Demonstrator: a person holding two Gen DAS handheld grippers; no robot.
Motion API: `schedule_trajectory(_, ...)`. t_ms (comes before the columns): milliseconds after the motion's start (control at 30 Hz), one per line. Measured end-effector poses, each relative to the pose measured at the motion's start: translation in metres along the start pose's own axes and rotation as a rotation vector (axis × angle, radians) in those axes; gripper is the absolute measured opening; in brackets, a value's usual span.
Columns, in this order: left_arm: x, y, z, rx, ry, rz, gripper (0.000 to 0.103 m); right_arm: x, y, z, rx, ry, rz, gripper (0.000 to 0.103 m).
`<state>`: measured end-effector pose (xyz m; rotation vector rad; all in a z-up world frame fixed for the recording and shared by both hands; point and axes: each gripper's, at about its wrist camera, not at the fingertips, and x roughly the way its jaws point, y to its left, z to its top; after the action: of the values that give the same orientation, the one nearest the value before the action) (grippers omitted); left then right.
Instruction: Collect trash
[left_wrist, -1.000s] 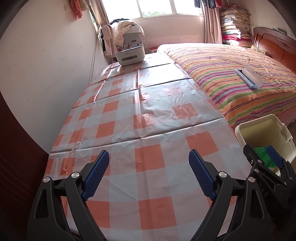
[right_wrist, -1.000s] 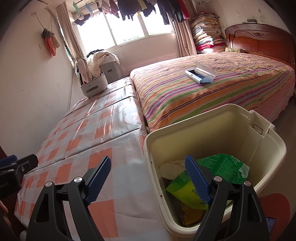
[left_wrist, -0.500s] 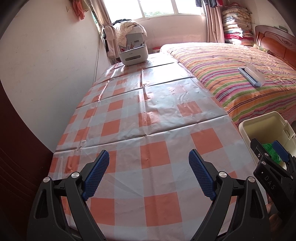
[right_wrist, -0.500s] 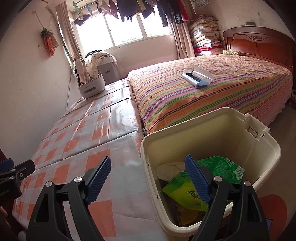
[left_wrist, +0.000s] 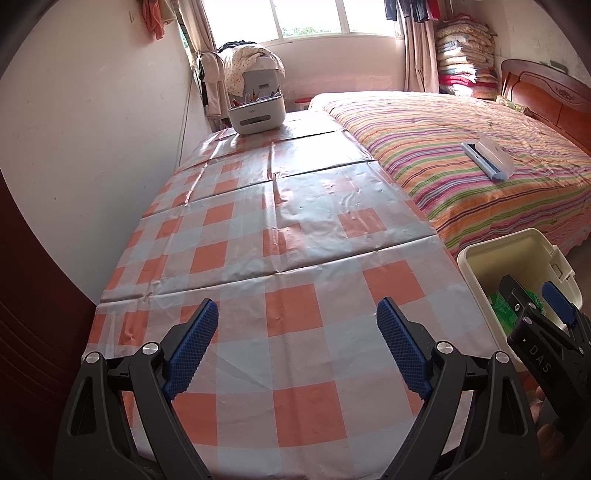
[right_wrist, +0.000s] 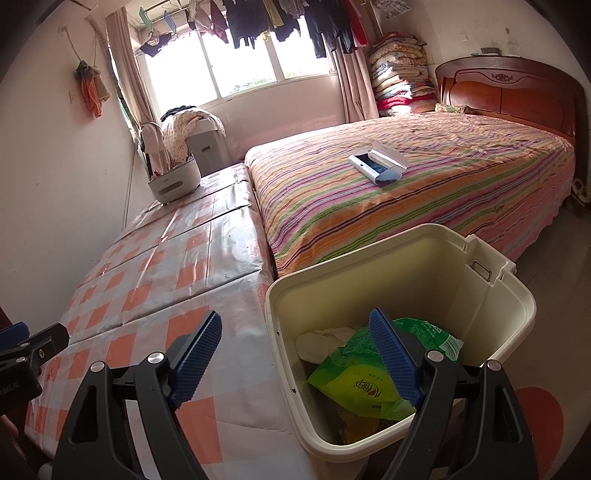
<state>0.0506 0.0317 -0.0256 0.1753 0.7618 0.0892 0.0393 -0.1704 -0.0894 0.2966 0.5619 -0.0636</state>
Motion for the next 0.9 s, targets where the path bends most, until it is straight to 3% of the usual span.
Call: schedule_trajectory(900, -0.016, -0.014, 0.002, 0.009, -0.031, -0.109, 0.086, -0.023, -0.021, 0.01, -0.001, -0.015, -0.053, 0.08)
